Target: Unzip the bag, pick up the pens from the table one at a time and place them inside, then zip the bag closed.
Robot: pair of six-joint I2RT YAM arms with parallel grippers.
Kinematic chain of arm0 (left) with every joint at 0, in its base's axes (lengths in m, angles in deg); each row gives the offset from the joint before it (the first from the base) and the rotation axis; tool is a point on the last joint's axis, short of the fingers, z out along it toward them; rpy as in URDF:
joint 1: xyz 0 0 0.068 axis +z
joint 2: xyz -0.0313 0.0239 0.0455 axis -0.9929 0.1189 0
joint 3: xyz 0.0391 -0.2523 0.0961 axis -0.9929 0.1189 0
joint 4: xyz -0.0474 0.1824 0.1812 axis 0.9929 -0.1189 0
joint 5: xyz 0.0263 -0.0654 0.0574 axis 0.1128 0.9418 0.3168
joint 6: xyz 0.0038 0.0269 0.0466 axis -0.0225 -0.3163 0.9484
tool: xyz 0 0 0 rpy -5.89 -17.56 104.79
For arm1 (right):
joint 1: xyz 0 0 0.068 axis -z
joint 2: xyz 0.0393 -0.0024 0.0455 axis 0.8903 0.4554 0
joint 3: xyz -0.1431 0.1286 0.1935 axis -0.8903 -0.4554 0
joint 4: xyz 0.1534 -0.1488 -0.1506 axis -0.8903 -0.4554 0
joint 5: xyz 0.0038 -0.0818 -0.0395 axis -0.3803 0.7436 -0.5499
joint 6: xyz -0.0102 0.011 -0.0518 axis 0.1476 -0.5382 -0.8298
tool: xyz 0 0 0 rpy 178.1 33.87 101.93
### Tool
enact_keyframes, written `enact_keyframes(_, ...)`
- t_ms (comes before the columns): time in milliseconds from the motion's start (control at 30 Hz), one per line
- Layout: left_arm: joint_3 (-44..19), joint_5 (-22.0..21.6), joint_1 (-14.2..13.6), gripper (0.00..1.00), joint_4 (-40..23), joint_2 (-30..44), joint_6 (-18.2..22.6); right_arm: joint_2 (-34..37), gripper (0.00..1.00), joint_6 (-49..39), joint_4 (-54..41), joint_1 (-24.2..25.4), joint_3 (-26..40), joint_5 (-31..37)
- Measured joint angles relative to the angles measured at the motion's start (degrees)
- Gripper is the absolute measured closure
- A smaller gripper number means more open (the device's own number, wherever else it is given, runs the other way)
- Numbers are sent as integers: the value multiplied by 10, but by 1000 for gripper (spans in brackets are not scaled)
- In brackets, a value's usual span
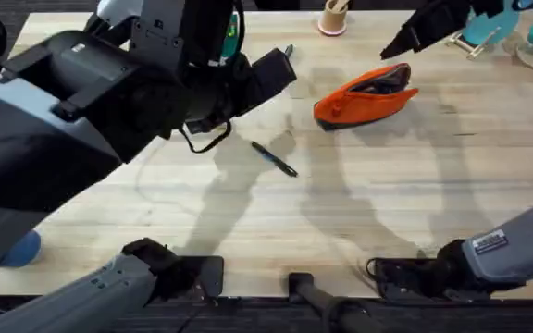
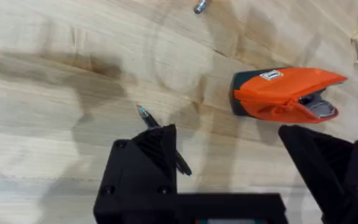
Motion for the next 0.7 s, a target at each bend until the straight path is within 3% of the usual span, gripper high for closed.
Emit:
enact_keyframes(433,0,0,-2,4,-28,1,-110,0,6,24,10,0,0,0)
enact_keyframes(700,0,5,-33,4,-35,65,-158,0,6,30,10,0,0,0)
